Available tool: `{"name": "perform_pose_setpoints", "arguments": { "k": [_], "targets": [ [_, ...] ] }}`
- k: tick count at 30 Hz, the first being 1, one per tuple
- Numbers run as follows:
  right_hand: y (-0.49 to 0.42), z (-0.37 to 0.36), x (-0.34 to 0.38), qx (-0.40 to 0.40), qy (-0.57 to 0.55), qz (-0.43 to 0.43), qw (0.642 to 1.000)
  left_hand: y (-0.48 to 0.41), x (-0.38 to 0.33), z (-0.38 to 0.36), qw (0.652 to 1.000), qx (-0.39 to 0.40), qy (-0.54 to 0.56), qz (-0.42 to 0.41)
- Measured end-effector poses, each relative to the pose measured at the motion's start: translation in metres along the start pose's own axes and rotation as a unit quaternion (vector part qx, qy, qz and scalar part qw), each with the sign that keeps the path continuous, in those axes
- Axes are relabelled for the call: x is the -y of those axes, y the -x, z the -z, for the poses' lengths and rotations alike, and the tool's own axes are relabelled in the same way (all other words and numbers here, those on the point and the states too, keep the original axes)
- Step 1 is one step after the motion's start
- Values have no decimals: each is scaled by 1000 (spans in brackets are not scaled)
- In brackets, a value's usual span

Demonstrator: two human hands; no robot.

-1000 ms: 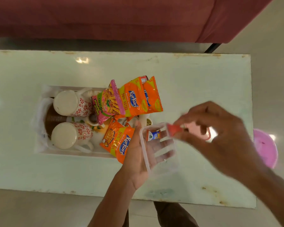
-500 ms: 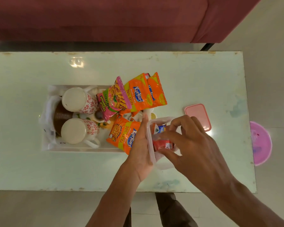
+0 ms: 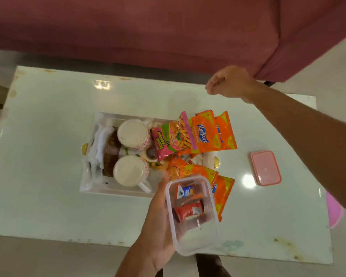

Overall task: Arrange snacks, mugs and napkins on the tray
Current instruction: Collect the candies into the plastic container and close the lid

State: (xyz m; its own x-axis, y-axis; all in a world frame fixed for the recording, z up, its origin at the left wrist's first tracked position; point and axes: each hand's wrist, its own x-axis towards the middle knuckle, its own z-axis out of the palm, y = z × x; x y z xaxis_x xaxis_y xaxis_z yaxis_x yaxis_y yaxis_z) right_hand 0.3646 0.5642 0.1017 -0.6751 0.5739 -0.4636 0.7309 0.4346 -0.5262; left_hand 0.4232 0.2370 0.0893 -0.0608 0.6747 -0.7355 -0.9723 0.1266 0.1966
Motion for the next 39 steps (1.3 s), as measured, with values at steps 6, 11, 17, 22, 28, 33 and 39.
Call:
{"name": "perform_pose_setpoints", "arguments": {
  "k": [6, 11, 17, 22, 28, 33, 39],
  "targets": [
    [-47, -31, -3, 152, 267, -37, 951, 17, -22, 33, 997, 45, 60, 23],
    [-62, -51, -20, 169, 372, 69, 910, 28, -34, 53, 995, 26, 86, 45],
    [-75, -59, -31, 175, 383, 102, 901, 30, -45, 59, 992, 41, 108, 44],
    [-80, -71, -42, 166, 389, 118, 899, 27, -44, 55, 993, 44, 101, 50],
    [-83, -65, -53, 142, 371, 155, 904, 22, -40, 52, 996, 34, 78, 39],
    [-63, -34, -41, 9, 230, 122, 965, 22, -34, 50, 998, 39, 55, -7],
    [80, 2, 5, -164, -35, 198, 966, 12, -33, 29, 999, -21, 14, -35]
  ]
}}
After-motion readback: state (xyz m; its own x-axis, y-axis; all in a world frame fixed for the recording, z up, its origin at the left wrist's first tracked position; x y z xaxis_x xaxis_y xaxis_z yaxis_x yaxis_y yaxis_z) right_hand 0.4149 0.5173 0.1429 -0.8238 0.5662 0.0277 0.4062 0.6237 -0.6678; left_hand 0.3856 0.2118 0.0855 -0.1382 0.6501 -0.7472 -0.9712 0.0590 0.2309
